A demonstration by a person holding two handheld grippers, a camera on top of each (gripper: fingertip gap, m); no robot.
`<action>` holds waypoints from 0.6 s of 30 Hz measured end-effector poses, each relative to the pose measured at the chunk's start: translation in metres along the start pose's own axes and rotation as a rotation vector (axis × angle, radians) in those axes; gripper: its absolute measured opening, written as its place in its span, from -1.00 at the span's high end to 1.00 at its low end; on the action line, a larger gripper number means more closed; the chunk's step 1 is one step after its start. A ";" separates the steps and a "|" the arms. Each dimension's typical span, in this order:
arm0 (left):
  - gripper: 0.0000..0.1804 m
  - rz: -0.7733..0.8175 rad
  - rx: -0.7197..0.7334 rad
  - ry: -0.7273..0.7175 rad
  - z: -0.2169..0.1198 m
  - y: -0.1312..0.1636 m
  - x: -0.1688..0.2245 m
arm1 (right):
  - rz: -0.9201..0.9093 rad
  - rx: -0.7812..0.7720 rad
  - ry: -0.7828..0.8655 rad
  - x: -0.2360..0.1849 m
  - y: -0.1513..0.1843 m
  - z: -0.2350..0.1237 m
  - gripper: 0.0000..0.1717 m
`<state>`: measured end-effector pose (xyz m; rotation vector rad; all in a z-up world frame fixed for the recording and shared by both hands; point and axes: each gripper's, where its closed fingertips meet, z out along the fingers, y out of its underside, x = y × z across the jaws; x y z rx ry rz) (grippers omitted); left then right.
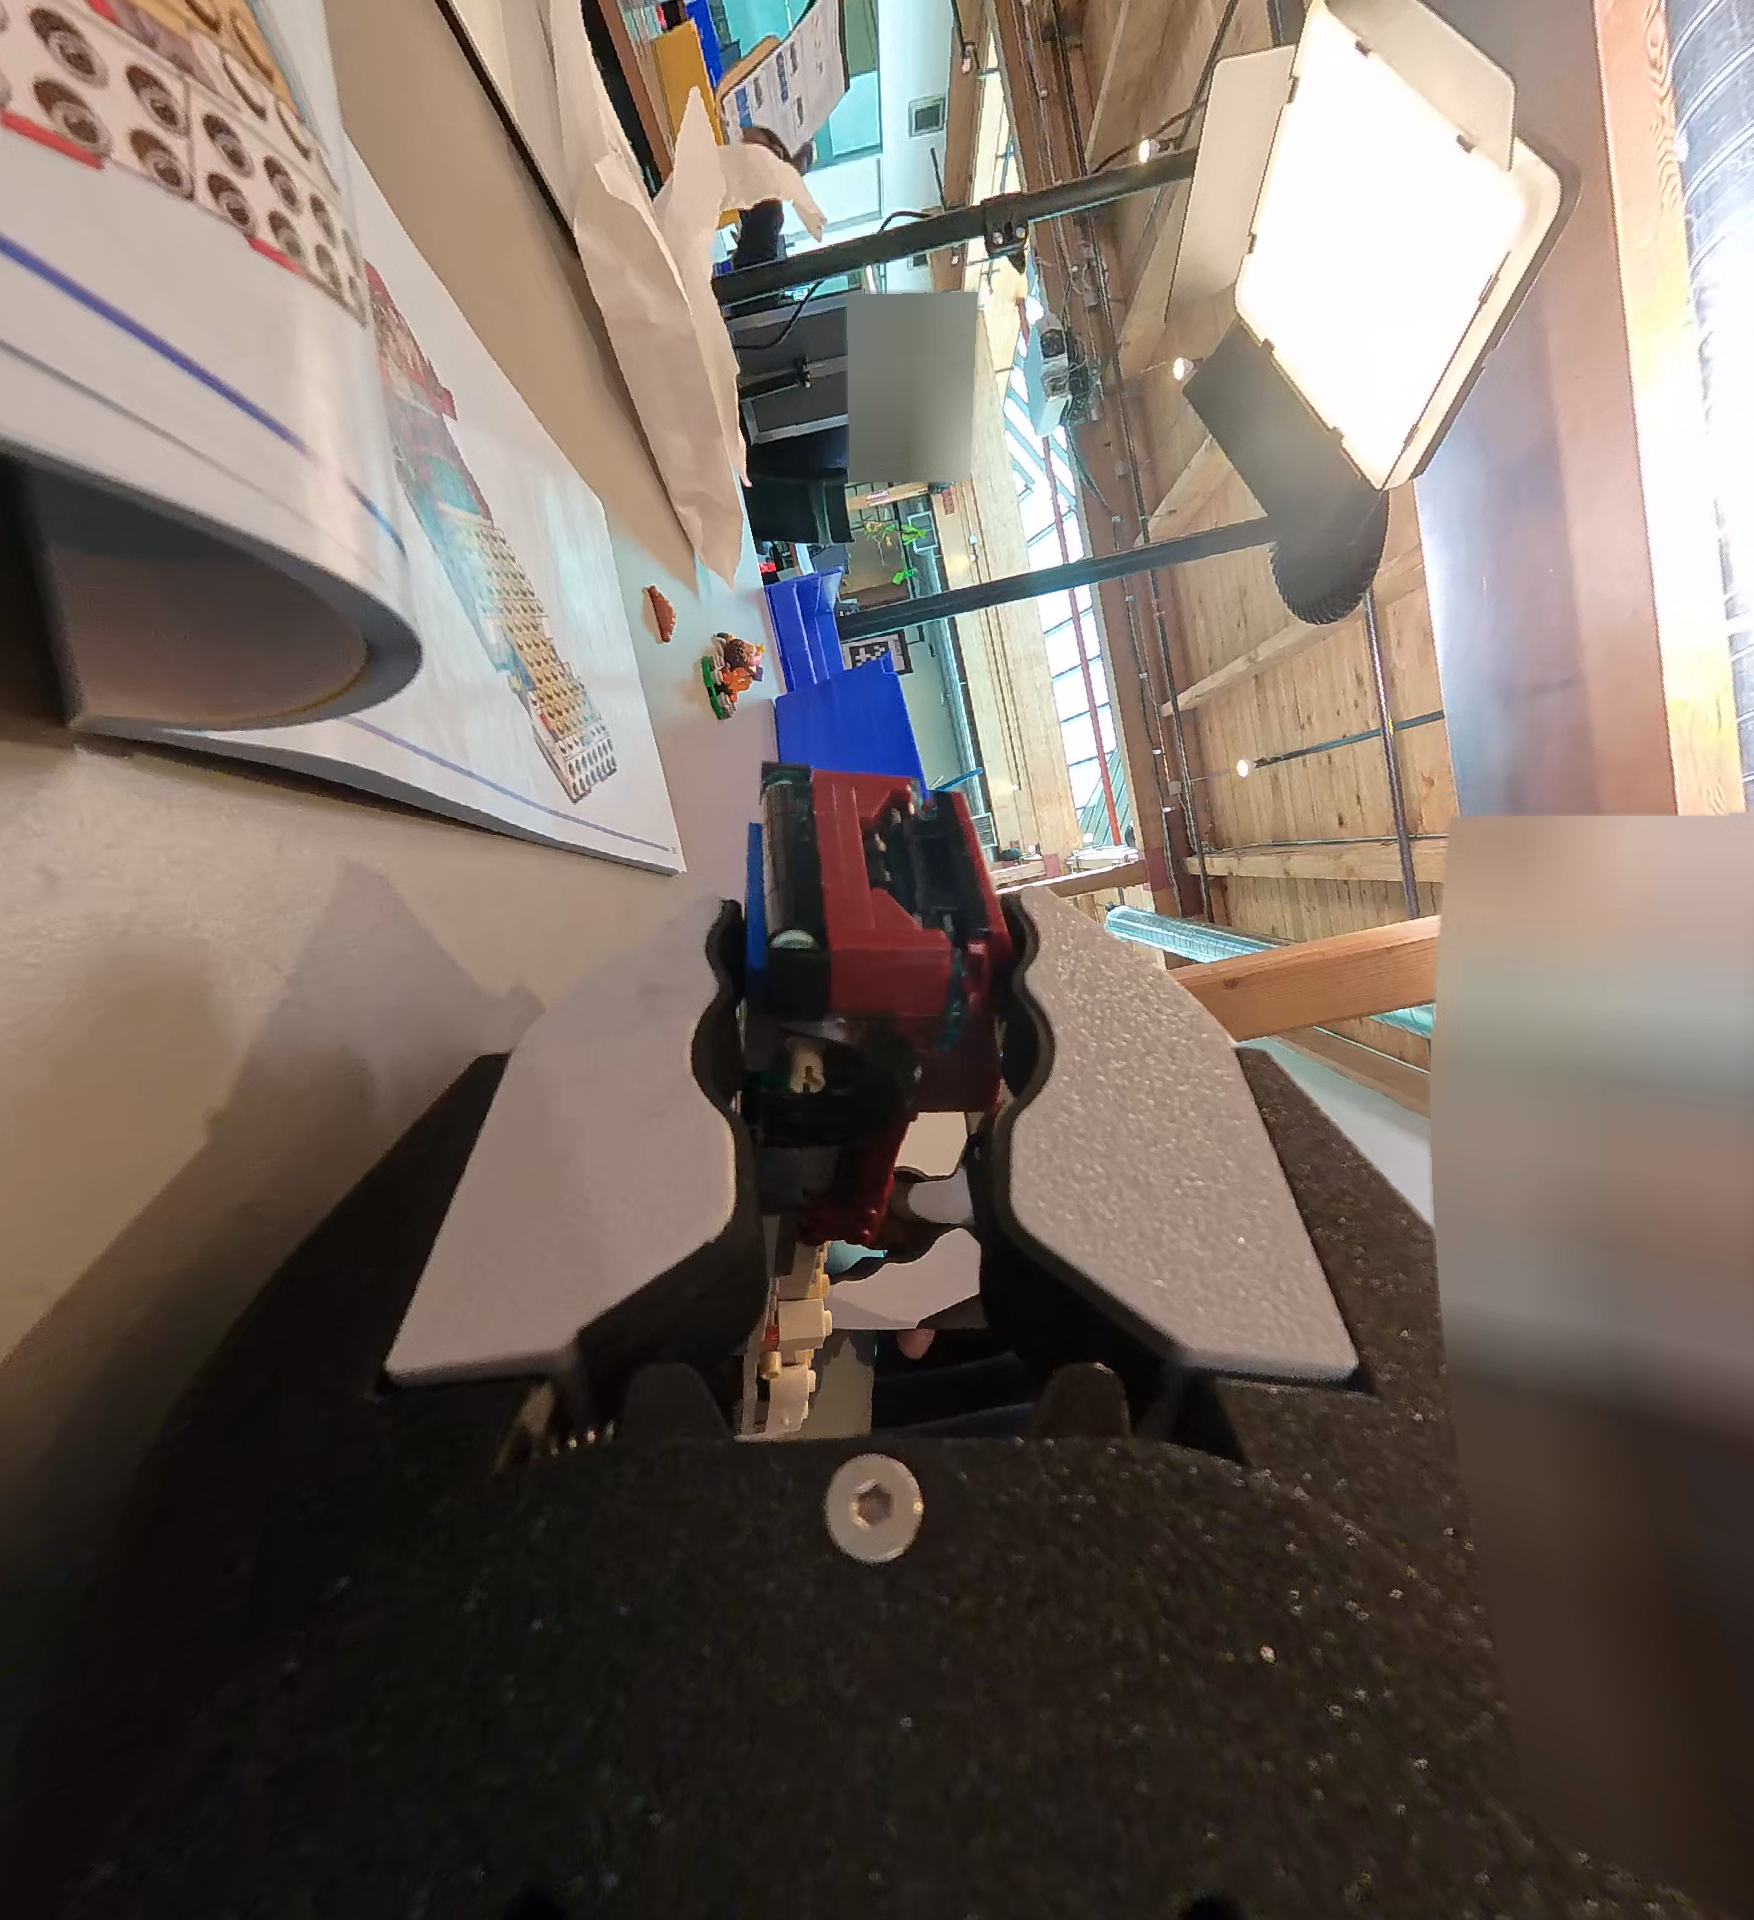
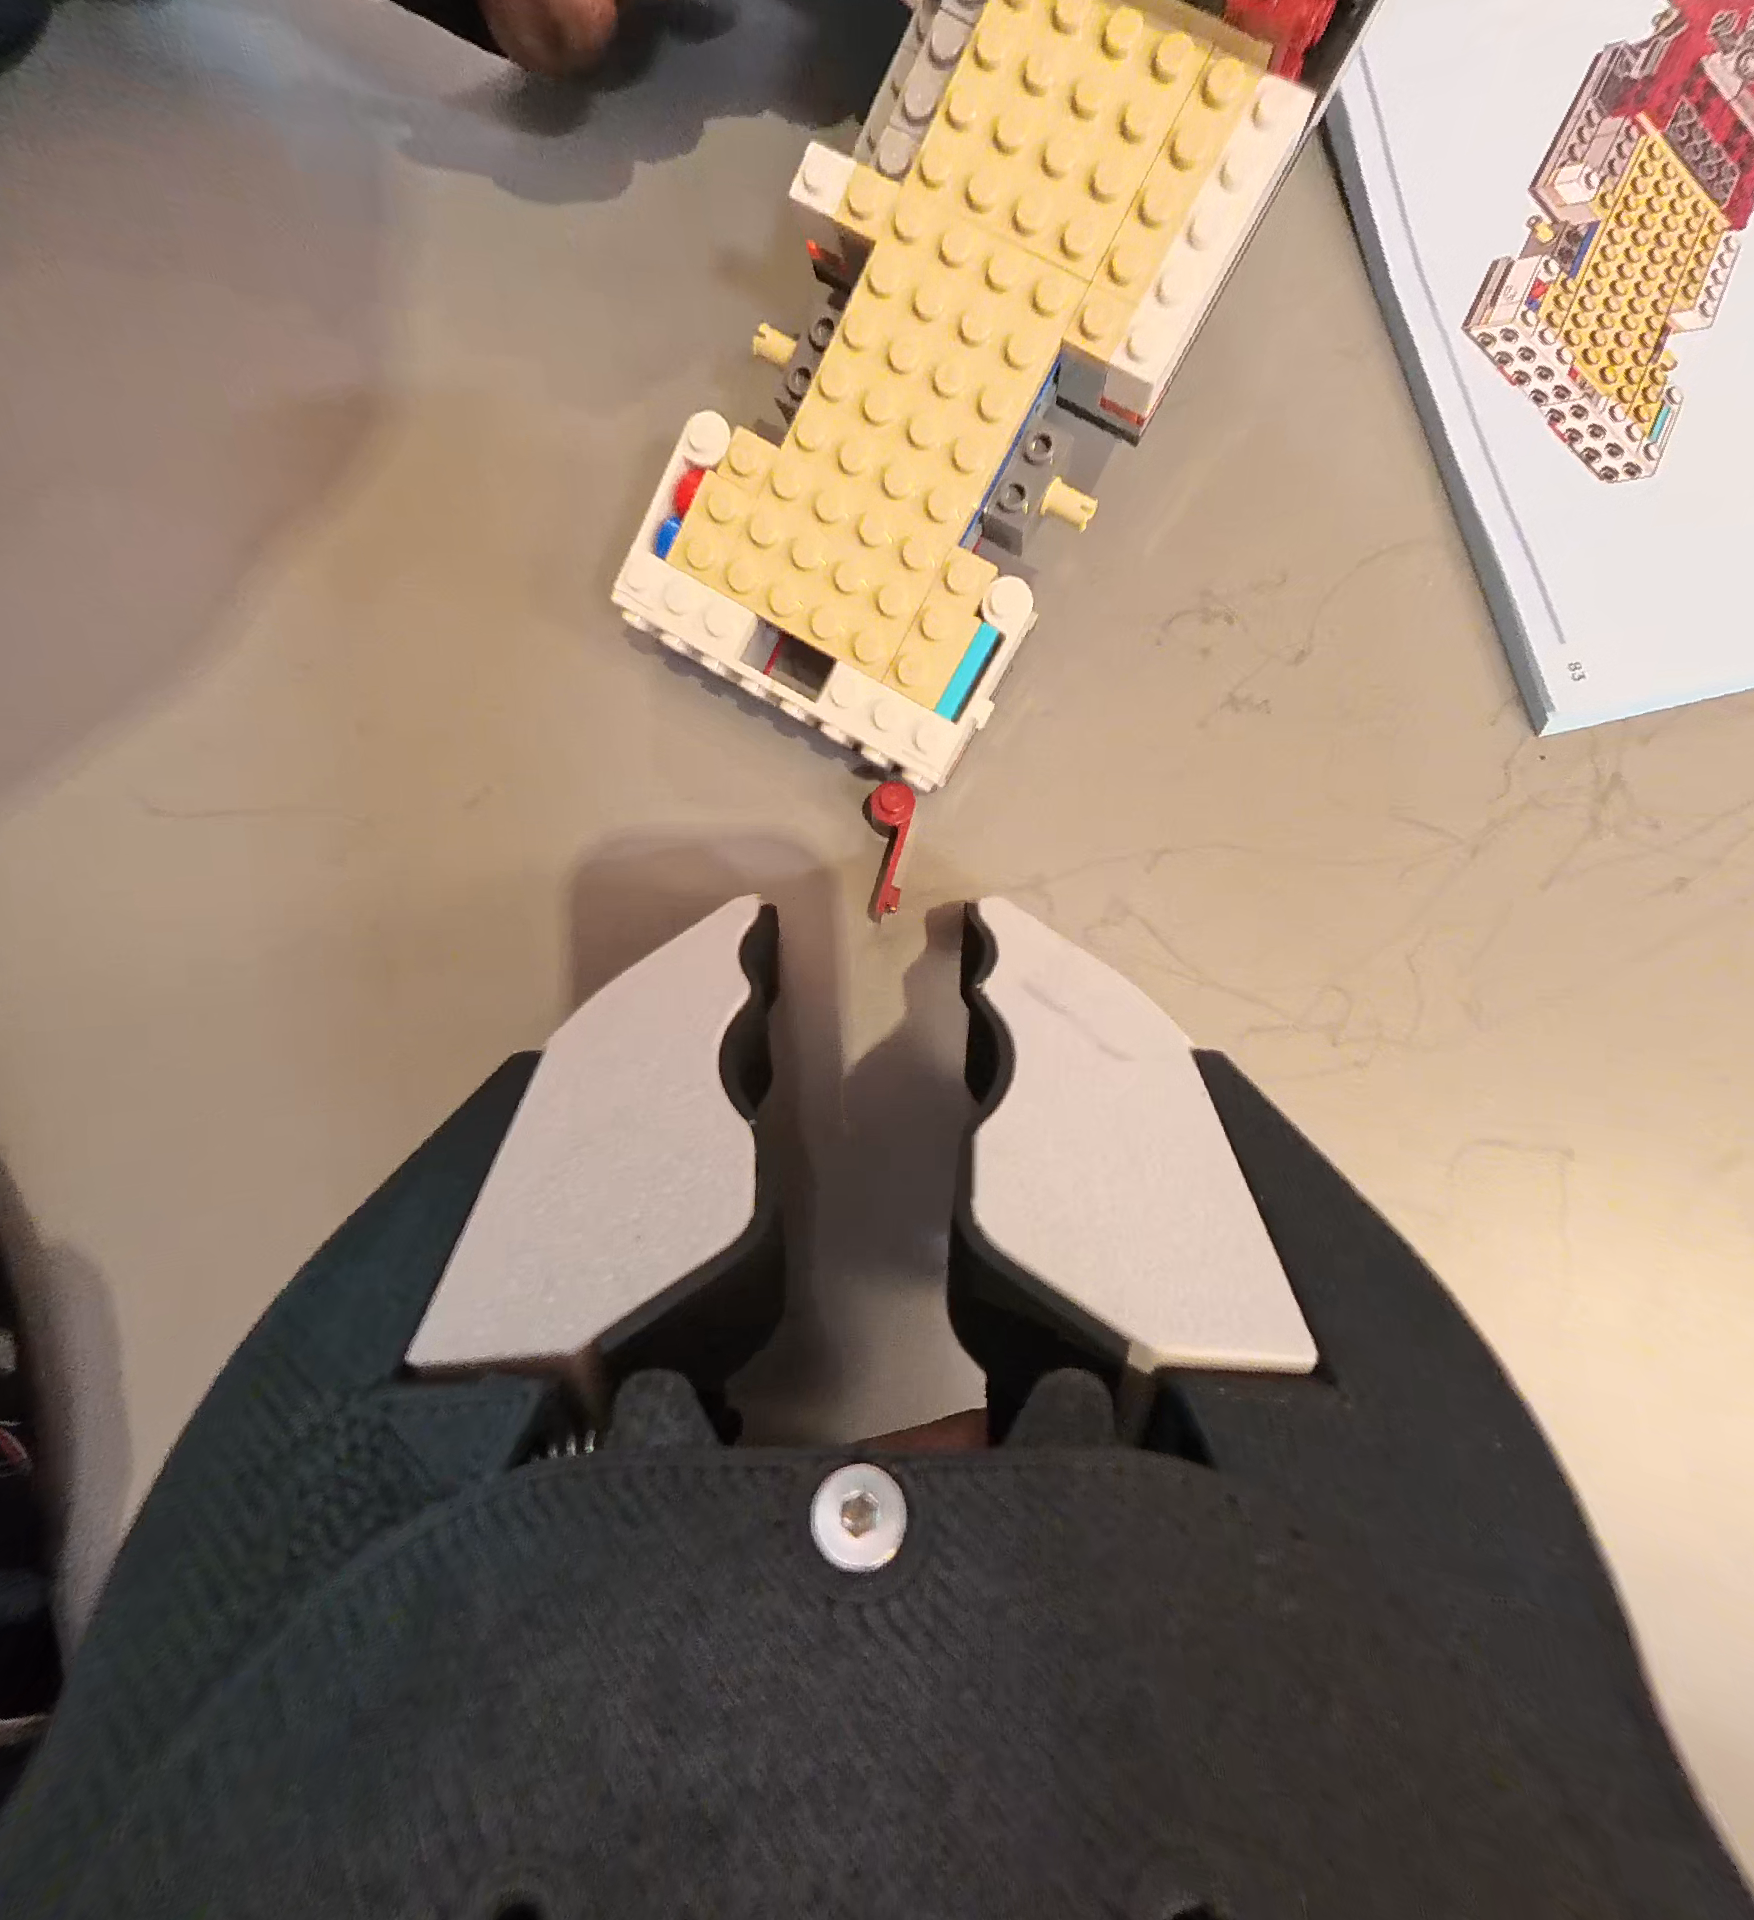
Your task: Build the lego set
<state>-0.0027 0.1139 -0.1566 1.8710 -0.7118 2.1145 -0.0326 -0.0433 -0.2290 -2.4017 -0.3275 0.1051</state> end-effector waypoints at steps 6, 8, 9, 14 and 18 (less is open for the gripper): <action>0.49 0.013 -0.018 -0.028 0.005 0.006 -0.006 | 0.015 -0.004 0.027 0.003 -0.001 0.001 0.85; 0.49 0.018 -0.029 -0.036 0.008 0.010 -0.007 | 0.008 -0.007 0.037 0.003 0.000 0.000 0.96; 0.49 0.019 -0.030 -0.037 0.010 0.011 -0.007 | 0.006 -0.008 0.037 0.003 0.001 0.000 0.97; 0.48 0.043 -0.030 -0.067 0.012 0.012 -0.009 | 0.012 0.000 0.046 0.003 0.003 -0.007 0.97; 0.48 0.072 -0.003 -0.096 0.010 0.006 -0.011 | 0.014 0.009 0.056 0.004 0.004 -0.012 0.98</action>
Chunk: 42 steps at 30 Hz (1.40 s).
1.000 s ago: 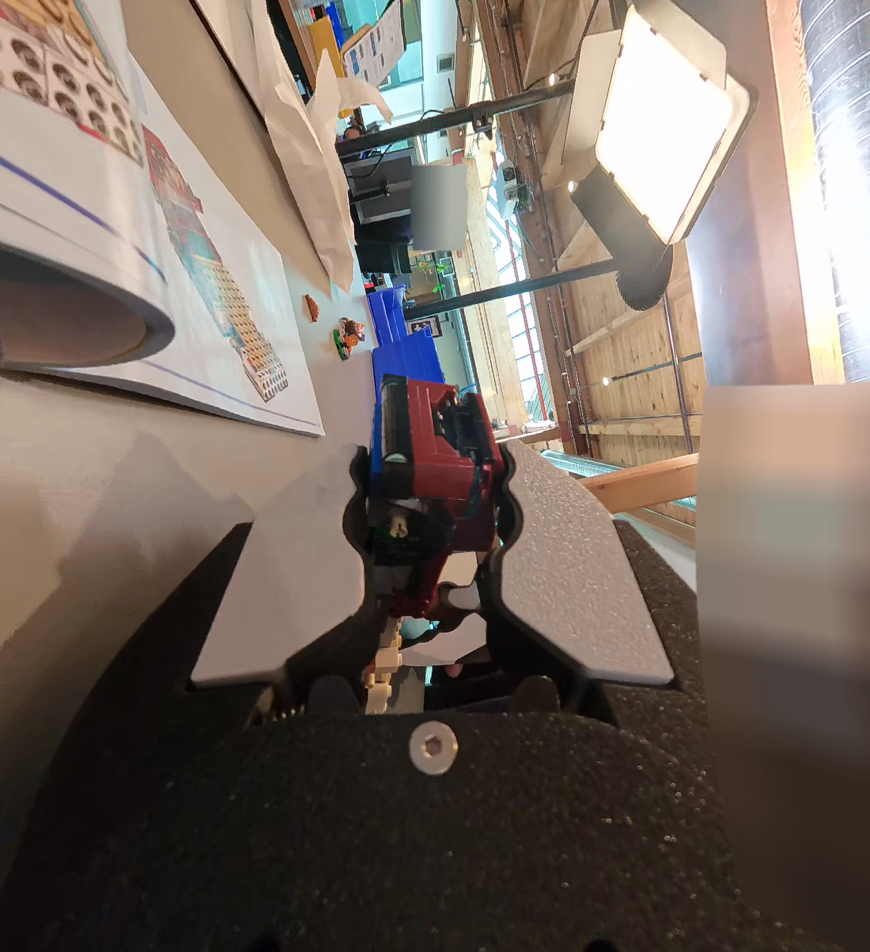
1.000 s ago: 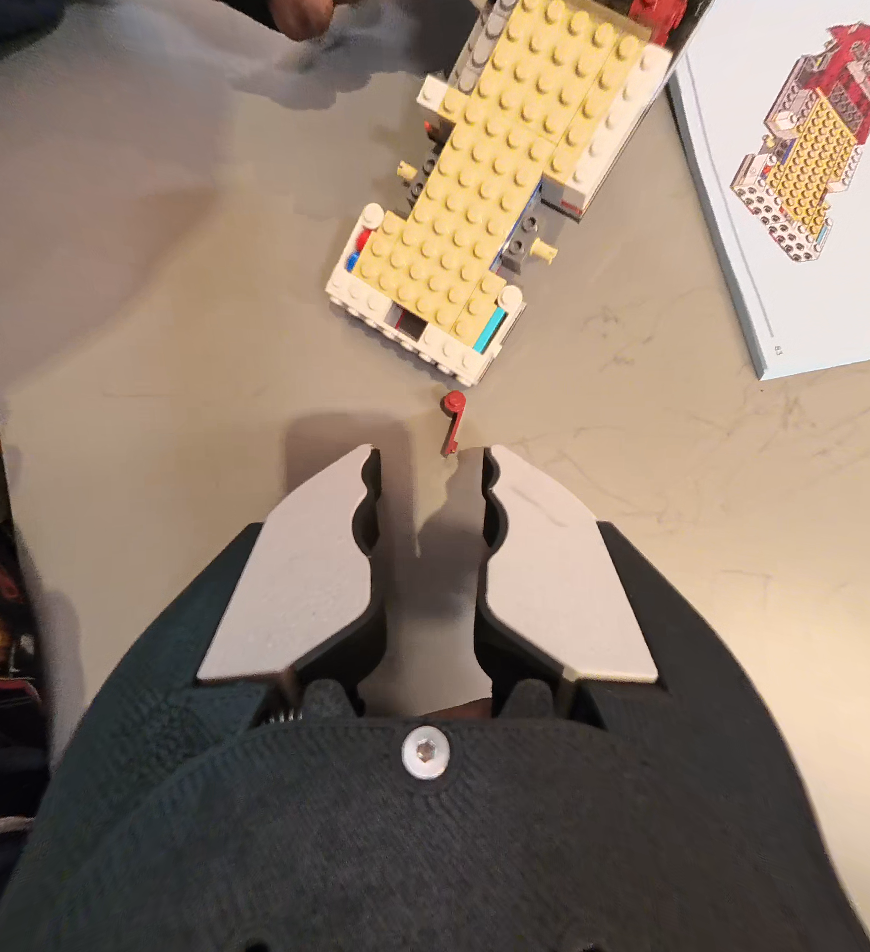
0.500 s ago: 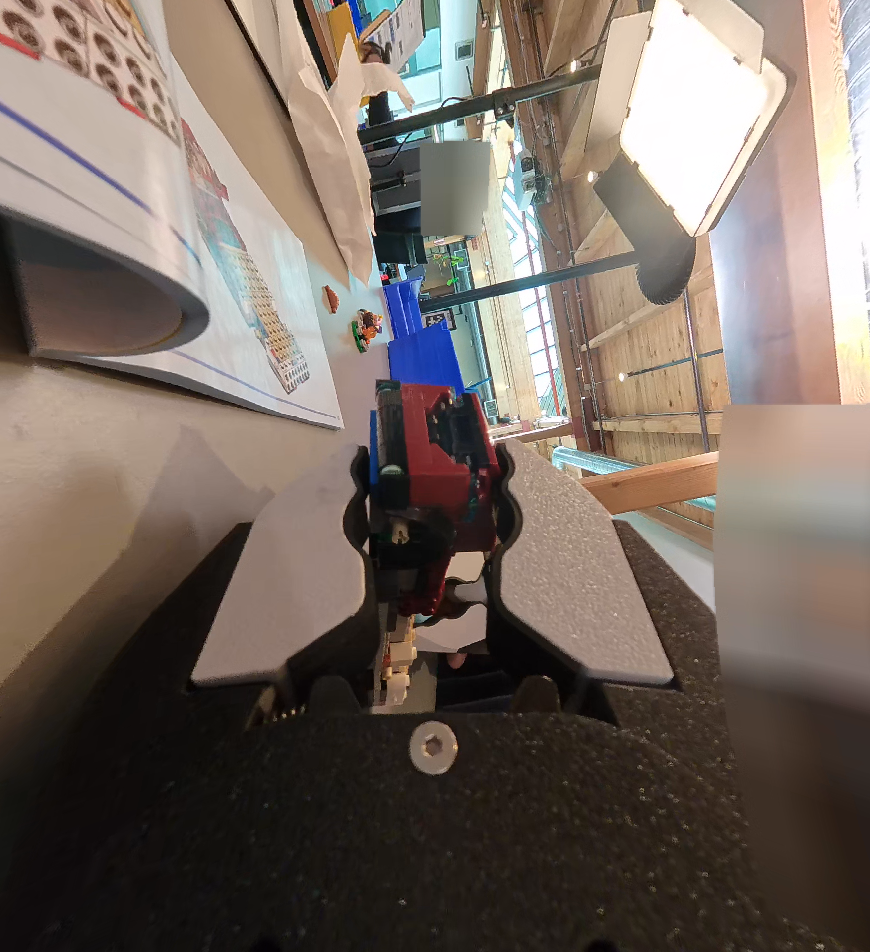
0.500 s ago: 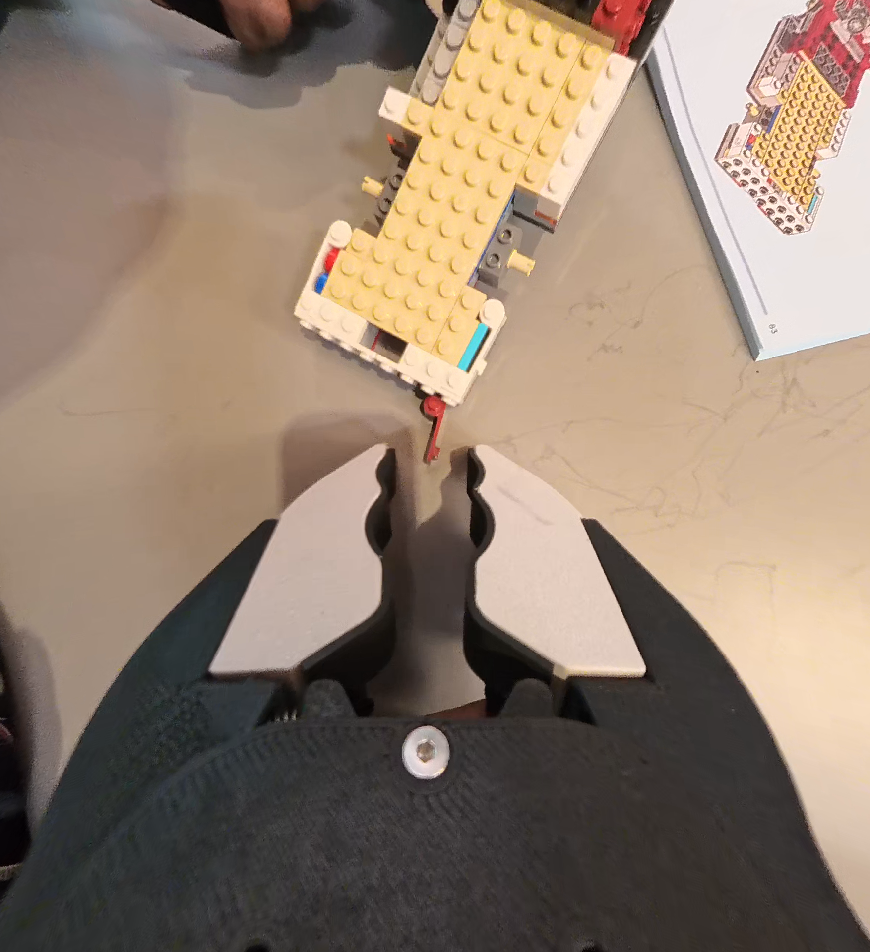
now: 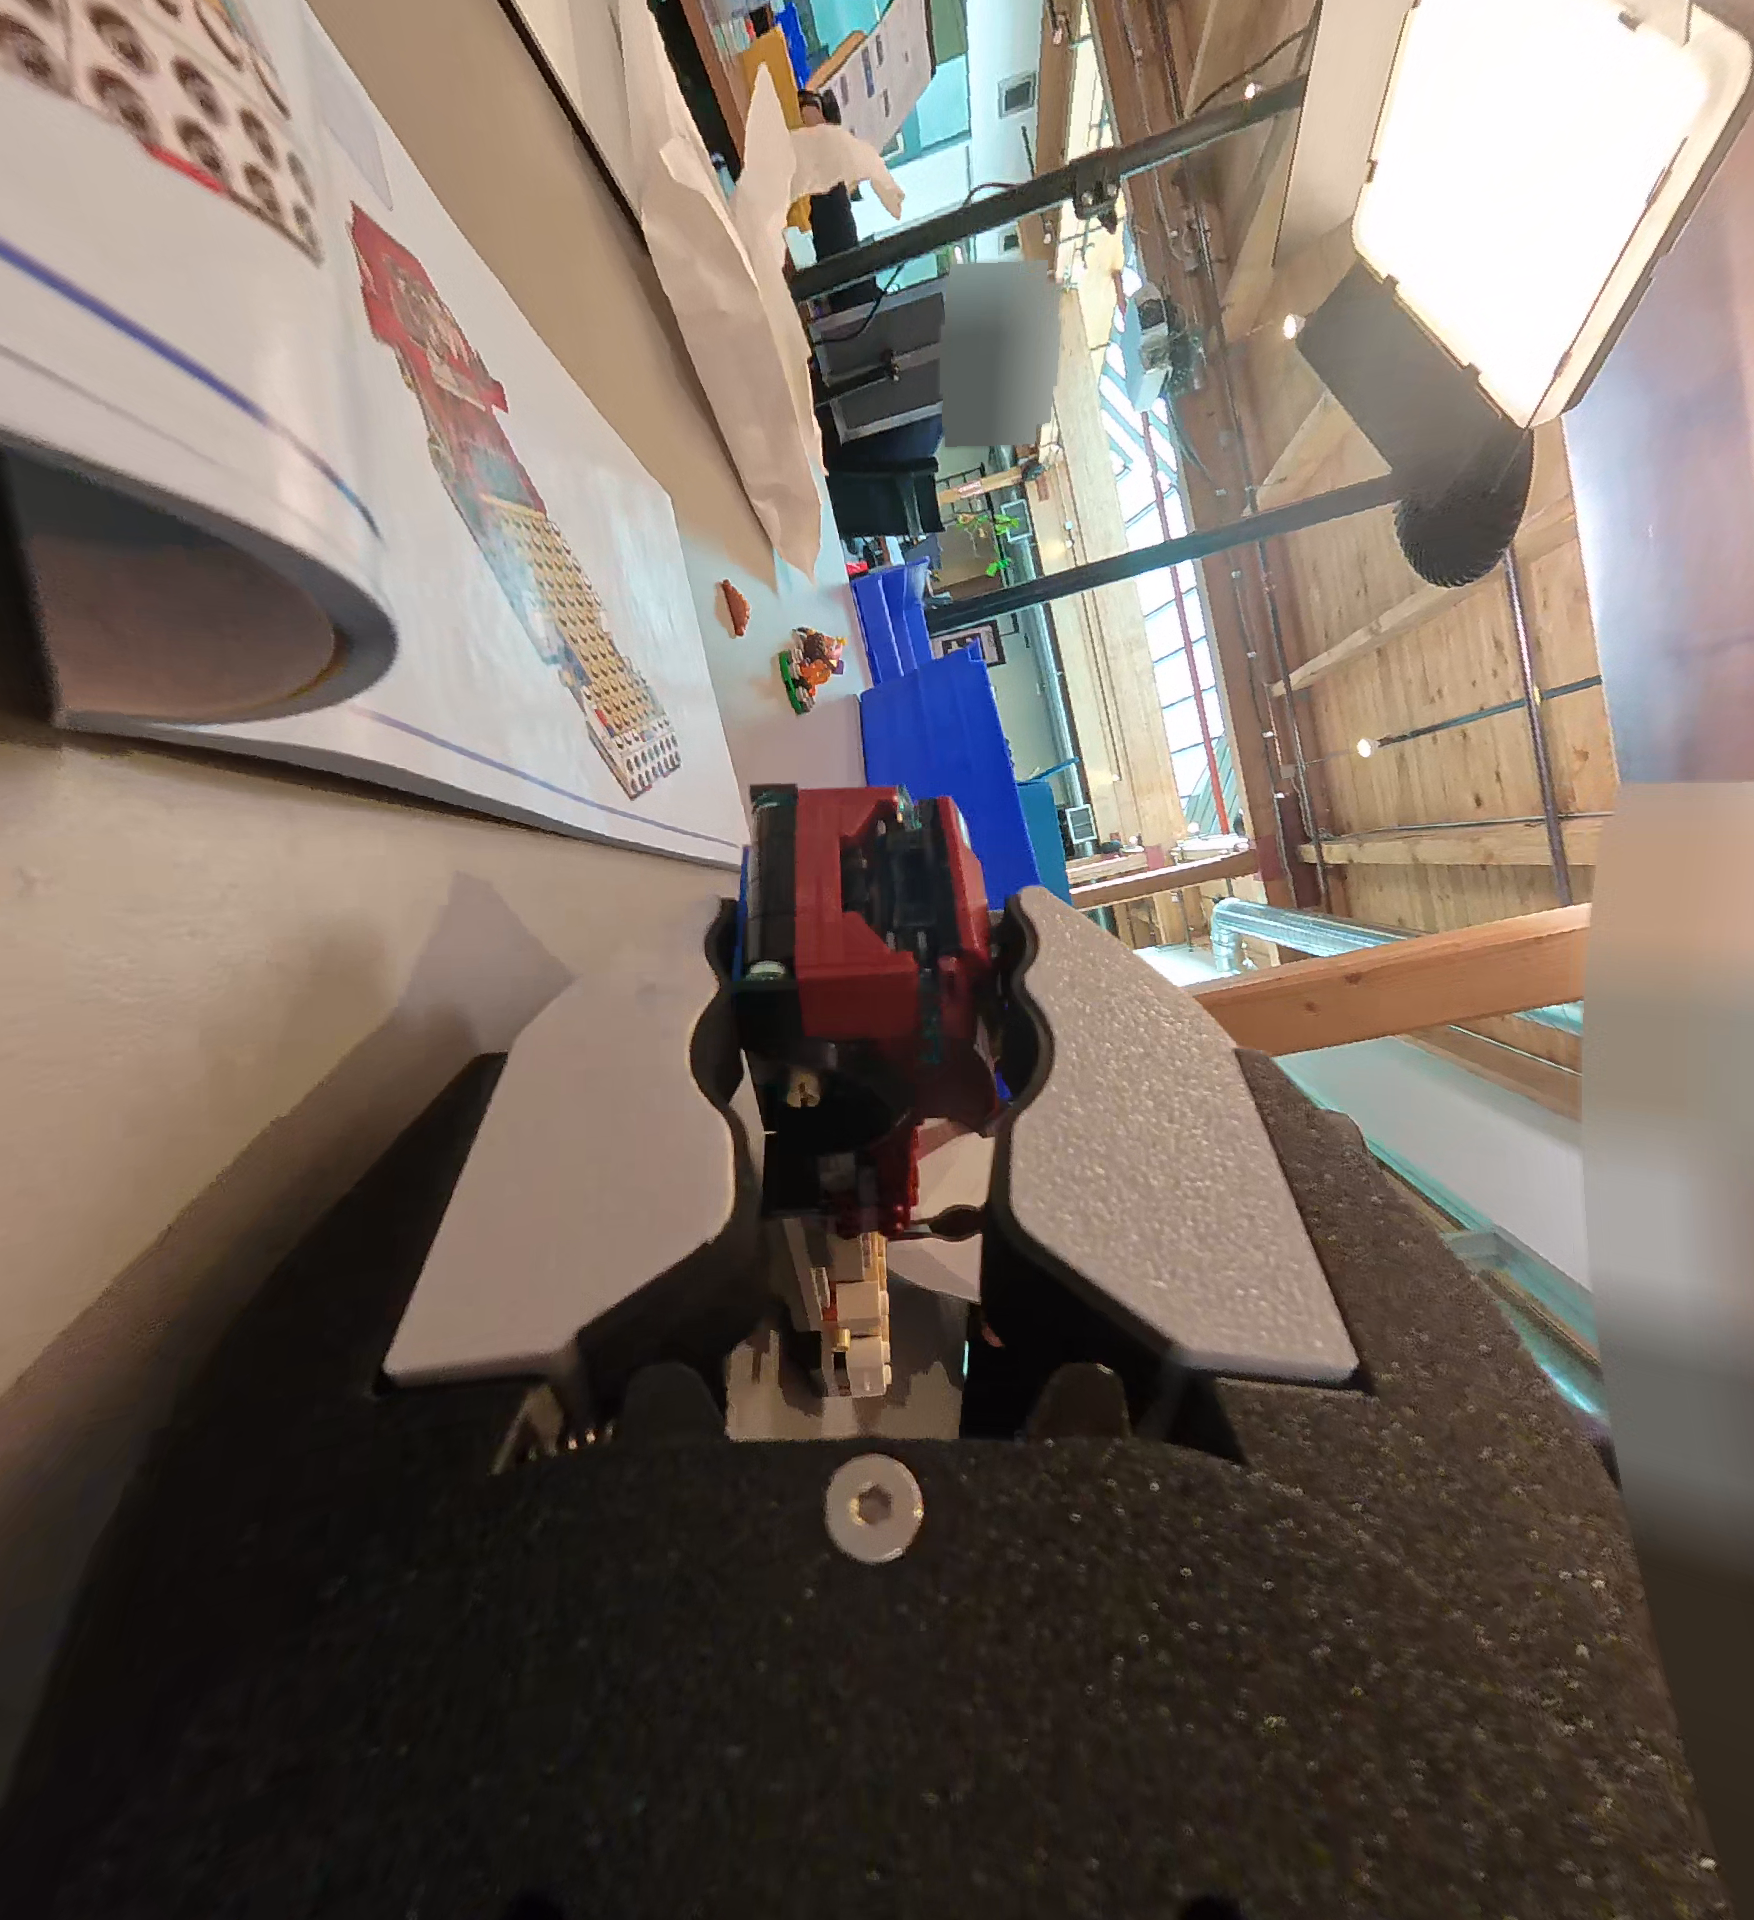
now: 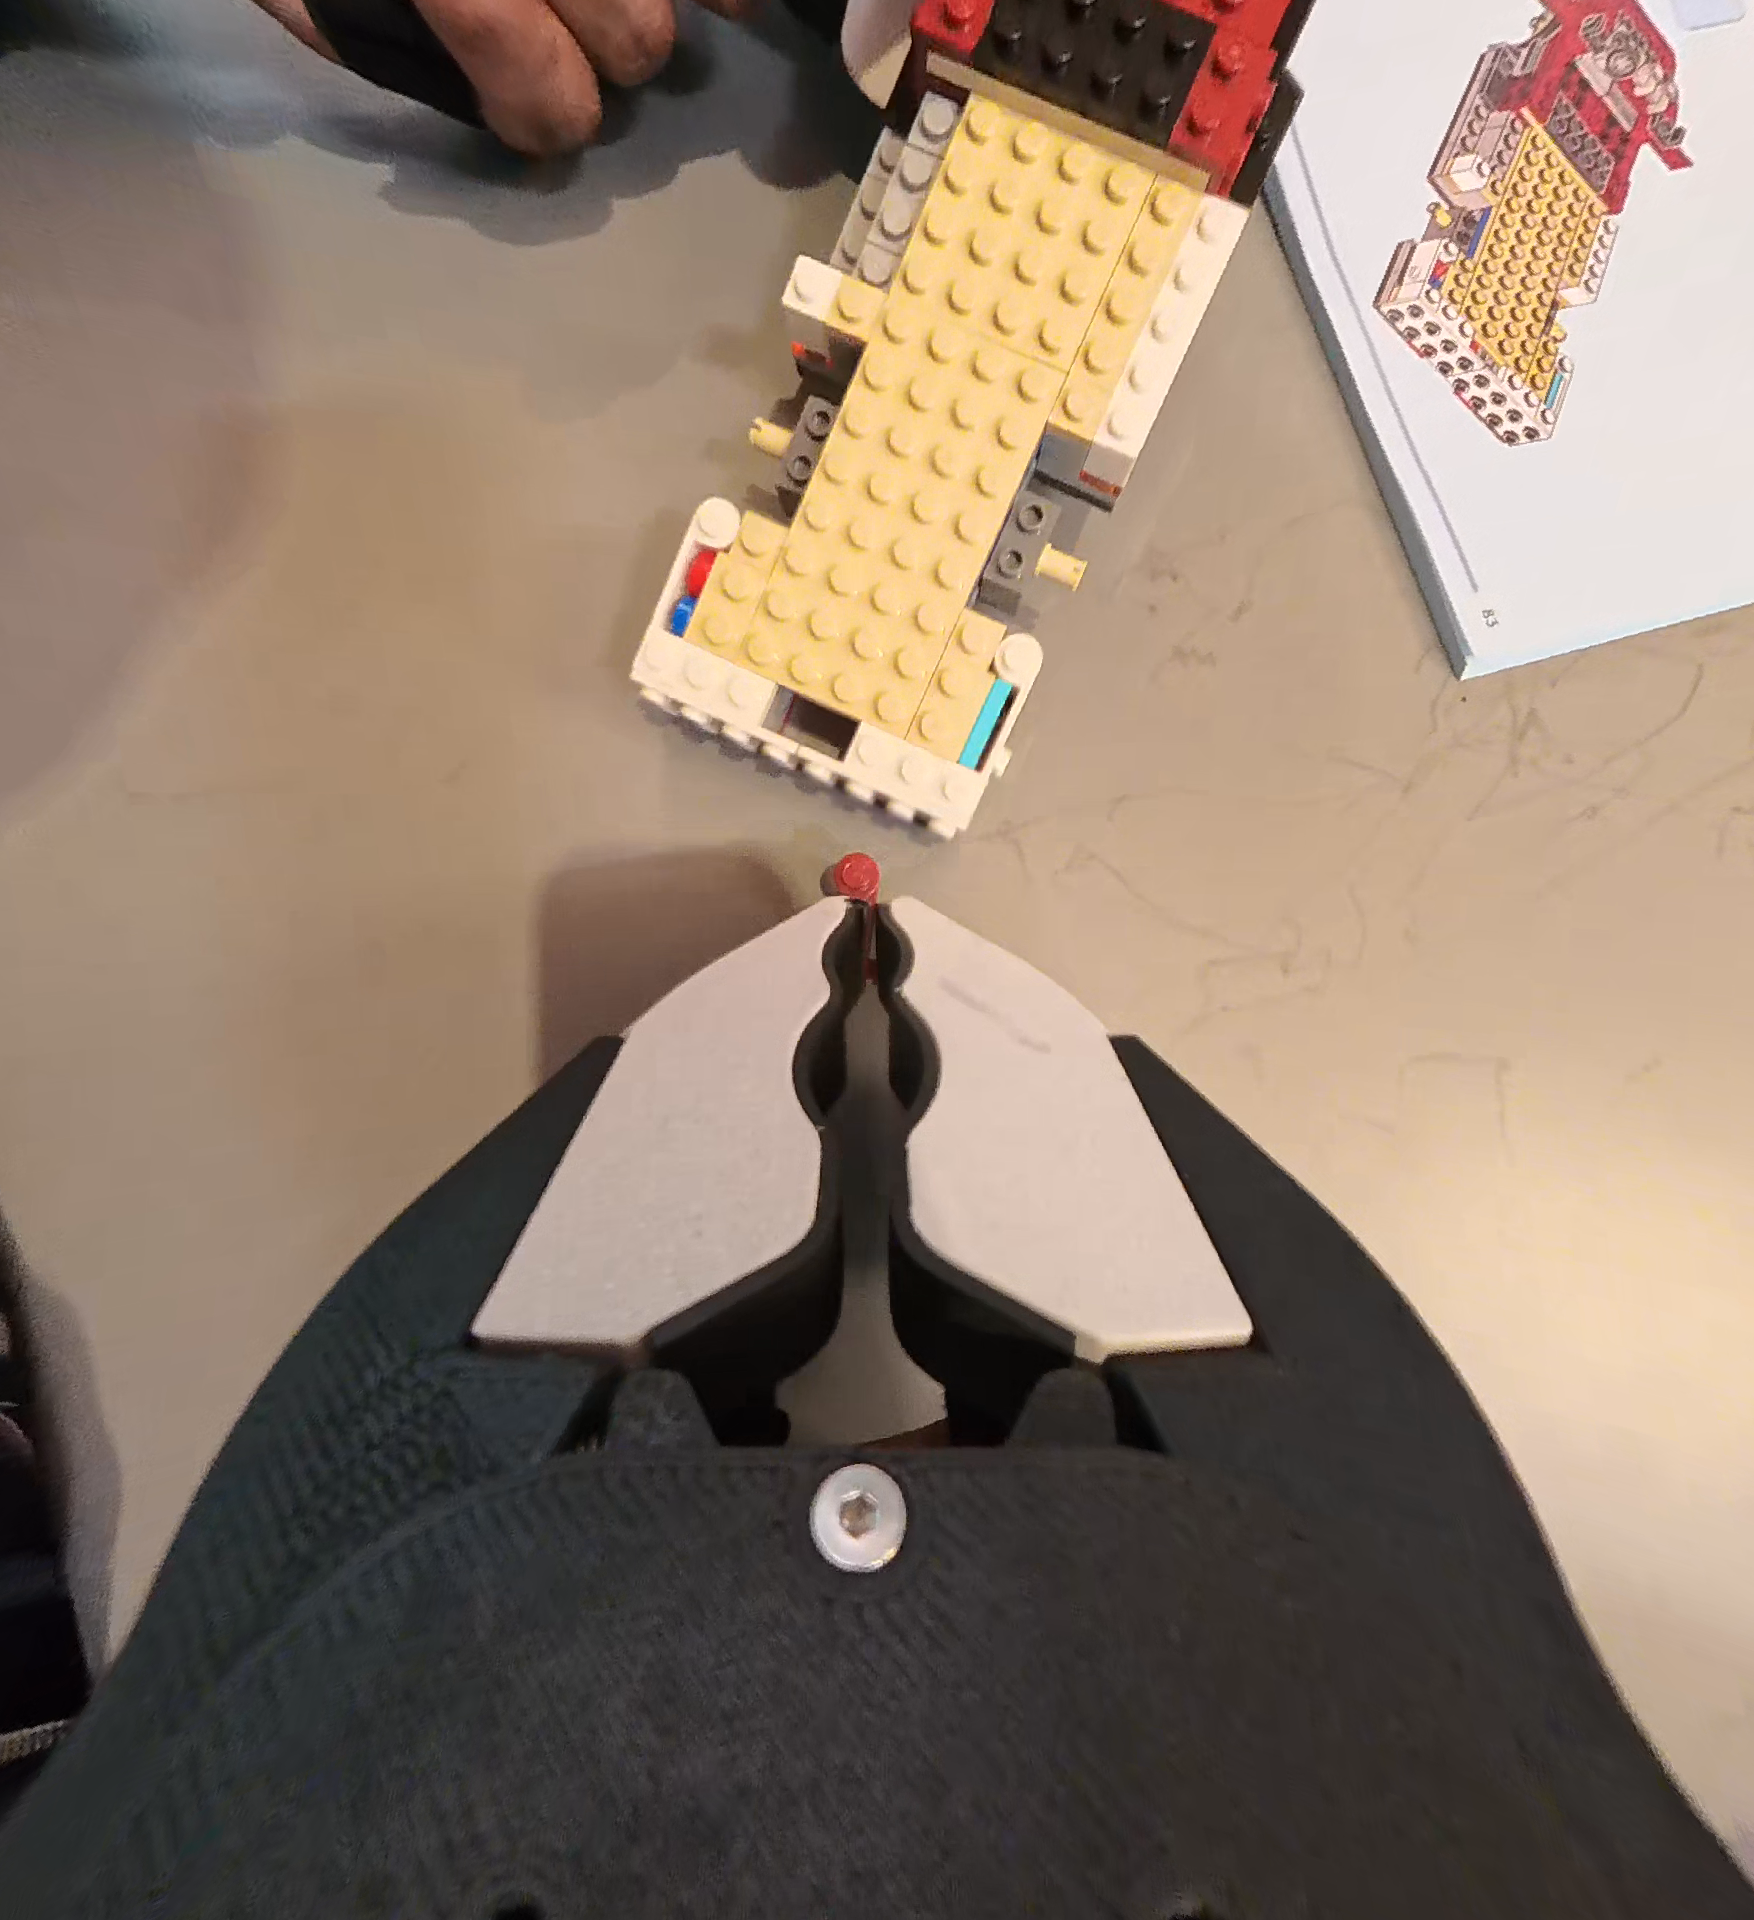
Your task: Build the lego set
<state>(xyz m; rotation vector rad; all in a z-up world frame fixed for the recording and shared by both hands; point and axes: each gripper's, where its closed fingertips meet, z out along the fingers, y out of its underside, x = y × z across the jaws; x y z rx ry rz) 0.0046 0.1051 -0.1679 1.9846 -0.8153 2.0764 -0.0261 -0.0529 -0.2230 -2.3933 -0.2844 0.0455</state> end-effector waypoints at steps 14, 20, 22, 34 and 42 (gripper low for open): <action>0.42 0.305 -0.024 -0.256 -0.013 -0.009 -0.014 | 0.031 0.037 0.026 -0.001 0.002 -0.011 0.98; 0.42 0.408 -0.049 -0.297 -0.014 -0.004 -0.010 | 0.042 0.057 0.027 -0.001 -0.001 -0.015 0.98; 0.42 0.418 -0.027 -0.286 -0.017 -0.006 -0.006 | 0.048 0.069 0.025 -0.001 -0.004 -0.016 0.99; 0.40 0.693 0.151 -0.271 -0.047 0.010 0.029 | 0.180 0.240 -0.071 0.005 -0.079 -0.004 0.98; 0.43 0.979 0.169 -0.352 -0.054 0.022 0.038 | 0.162 0.189 -0.060 0.014 -0.114 0.026 0.98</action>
